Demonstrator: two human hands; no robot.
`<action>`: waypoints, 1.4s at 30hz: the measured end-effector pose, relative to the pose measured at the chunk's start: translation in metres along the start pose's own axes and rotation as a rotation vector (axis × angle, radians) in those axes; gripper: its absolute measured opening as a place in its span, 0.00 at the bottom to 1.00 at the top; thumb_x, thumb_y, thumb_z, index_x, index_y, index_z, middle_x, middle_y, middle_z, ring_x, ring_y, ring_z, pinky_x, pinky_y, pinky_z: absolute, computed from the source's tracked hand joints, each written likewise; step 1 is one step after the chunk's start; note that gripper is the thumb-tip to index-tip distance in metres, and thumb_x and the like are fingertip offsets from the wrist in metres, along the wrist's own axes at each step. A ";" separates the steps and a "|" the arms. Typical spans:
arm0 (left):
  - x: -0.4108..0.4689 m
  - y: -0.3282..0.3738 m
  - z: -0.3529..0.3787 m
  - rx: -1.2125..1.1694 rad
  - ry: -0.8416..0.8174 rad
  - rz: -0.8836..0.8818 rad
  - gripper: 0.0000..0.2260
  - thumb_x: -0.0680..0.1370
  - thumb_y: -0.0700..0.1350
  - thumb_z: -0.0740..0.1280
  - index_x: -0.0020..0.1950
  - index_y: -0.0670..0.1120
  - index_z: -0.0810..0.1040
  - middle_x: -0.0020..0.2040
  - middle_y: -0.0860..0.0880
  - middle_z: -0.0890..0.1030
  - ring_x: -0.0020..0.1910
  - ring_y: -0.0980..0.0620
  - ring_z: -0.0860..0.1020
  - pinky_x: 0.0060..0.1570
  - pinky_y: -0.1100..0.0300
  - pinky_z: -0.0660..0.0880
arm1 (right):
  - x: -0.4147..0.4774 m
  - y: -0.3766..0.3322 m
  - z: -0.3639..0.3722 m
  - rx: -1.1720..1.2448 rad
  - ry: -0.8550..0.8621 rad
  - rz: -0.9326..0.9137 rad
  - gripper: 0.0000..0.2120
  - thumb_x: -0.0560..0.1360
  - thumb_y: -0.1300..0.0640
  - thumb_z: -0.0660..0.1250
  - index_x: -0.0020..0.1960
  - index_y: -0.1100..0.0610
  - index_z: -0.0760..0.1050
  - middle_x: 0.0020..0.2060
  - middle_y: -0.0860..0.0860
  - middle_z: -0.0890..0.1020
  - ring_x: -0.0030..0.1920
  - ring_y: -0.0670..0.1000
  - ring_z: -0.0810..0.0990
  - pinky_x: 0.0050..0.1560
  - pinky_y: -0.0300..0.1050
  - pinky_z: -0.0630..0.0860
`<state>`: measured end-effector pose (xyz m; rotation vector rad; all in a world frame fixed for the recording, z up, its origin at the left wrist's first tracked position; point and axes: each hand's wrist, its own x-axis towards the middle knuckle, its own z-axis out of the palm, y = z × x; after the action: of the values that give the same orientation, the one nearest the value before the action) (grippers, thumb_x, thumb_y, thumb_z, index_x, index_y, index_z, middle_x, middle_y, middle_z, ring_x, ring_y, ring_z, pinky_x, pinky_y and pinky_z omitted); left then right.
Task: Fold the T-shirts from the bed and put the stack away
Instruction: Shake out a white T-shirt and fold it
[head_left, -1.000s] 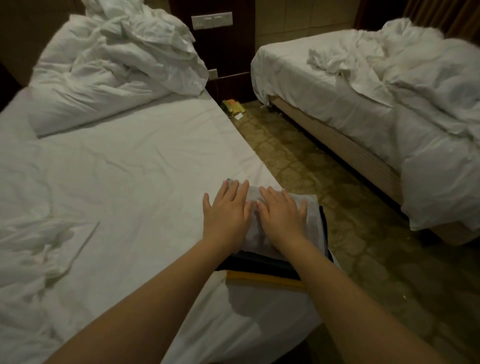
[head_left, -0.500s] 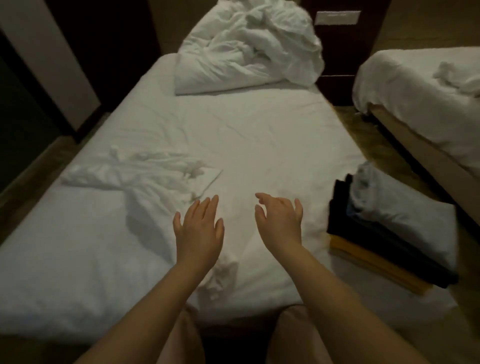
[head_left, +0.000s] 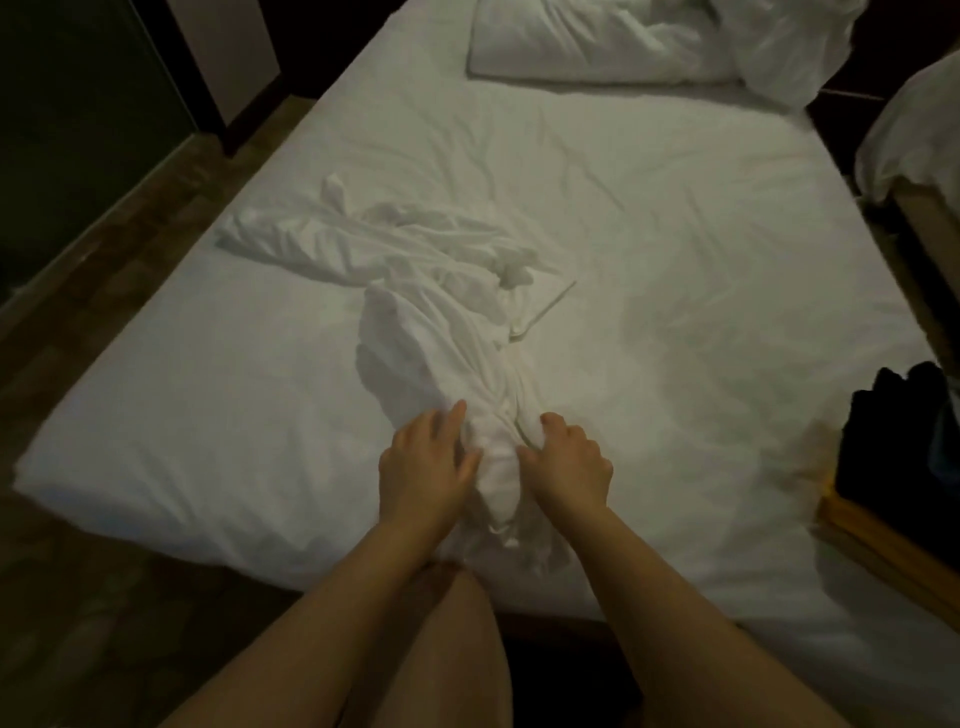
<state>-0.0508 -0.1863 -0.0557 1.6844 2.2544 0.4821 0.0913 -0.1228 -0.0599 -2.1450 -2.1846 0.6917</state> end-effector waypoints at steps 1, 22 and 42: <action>0.000 0.003 0.005 -0.028 -0.044 0.002 0.29 0.75 0.63 0.49 0.74 0.53 0.60 0.62 0.46 0.72 0.59 0.45 0.72 0.54 0.51 0.72 | 0.002 0.003 0.003 0.032 -0.013 0.017 0.20 0.77 0.48 0.58 0.68 0.52 0.64 0.62 0.55 0.74 0.60 0.58 0.73 0.58 0.52 0.69; -0.055 0.098 -0.138 -0.748 0.424 -0.002 0.17 0.77 0.42 0.64 0.66 0.51 0.73 0.63 0.50 0.76 0.62 0.50 0.74 0.64 0.53 0.70 | -0.084 0.068 -0.204 1.234 0.798 0.119 0.12 0.81 0.59 0.55 0.42 0.58 0.73 0.35 0.51 0.74 0.34 0.47 0.74 0.43 0.43 0.71; -0.174 0.160 -0.173 -1.142 0.242 0.318 0.24 0.76 0.33 0.64 0.62 0.60 0.69 0.58 0.57 0.76 0.54 0.56 0.77 0.54 0.63 0.76 | -0.242 0.037 -0.154 1.115 0.369 -0.408 0.11 0.78 0.54 0.61 0.39 0.55 0.76 0.33 0.50 0.77 0.33 0.46 0.74 0.33 0.35 0.71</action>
<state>0.0632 -0.3283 0.1740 1.3199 1.2689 1.6968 0.1894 -0.3074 0.1403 -1.1017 -1.3928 1.0171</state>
